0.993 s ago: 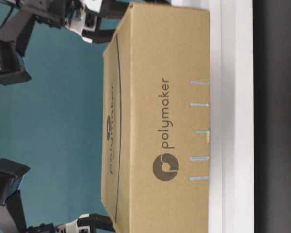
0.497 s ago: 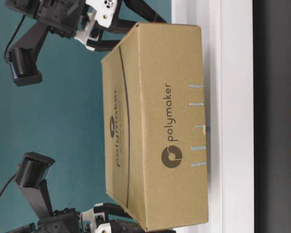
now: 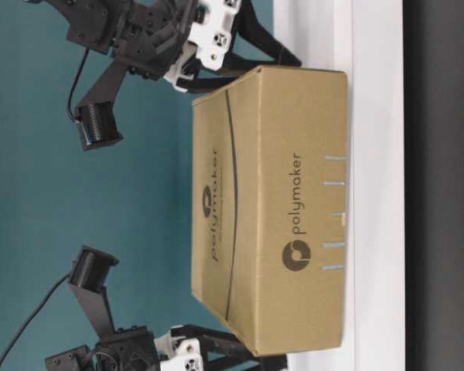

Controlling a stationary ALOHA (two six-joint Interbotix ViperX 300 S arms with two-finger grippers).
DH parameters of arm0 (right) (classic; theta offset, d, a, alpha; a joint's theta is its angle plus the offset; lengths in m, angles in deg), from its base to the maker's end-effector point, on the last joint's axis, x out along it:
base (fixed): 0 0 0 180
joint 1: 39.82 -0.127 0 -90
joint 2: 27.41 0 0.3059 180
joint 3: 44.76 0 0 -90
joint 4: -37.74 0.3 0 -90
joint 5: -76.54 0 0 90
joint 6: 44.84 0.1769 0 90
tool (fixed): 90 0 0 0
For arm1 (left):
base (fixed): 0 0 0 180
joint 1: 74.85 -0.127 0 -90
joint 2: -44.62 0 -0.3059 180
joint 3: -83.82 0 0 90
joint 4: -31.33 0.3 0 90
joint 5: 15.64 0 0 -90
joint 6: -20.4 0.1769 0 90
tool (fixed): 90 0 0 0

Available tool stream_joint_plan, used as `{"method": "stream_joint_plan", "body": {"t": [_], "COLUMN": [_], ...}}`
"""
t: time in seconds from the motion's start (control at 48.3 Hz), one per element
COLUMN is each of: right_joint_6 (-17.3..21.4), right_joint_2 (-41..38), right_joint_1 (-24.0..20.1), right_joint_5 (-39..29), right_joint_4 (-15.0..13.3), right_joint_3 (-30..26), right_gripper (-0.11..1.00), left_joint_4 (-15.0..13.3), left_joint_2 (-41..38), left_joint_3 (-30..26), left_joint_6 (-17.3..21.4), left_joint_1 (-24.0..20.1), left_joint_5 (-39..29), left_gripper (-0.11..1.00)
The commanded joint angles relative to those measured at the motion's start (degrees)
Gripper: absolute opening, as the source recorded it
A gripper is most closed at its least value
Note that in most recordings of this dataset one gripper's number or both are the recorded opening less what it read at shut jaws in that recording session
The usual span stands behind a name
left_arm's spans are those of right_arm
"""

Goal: Place the cardboard box on the stand after clamping it between your arms.
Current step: 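Lower the box onto the white stand with both grippers, then release the box and pull both grippers outward away from it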

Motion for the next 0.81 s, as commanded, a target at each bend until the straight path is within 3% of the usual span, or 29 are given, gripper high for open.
{"method": "stream_joint_plan", "body": {"t": [0.0,0.31,0.786], "right_joint_6": [-0.6,-4.5,-3.9], "right_joint_2": [-1.1,-0.9,4.9], "right_joint_1": [-1.1,1.9,6.9], "right_joint_5": [4.2,3.9,4.7], "right_joint_4": [1.0,1.0,2.3], "right_joint_3": [-1.1,1.3,5.9], "right_gripper": [0.82,0.82,0.82], "left_joint_4": [-0.4,-0.4,-0.4], "left_joint_2": [-0.4,-0.7,6.9], "left_joint_3": [-1.1,1.9,10.9], "left_joint_6": [-1.0,-1.3,-0.7], "left_joint_1": [-0.4,-1.2,-1.8], "left_joint_5": [5.5,6.6,6.7], "left_gripper": [0.83,0.83,0.83]}}
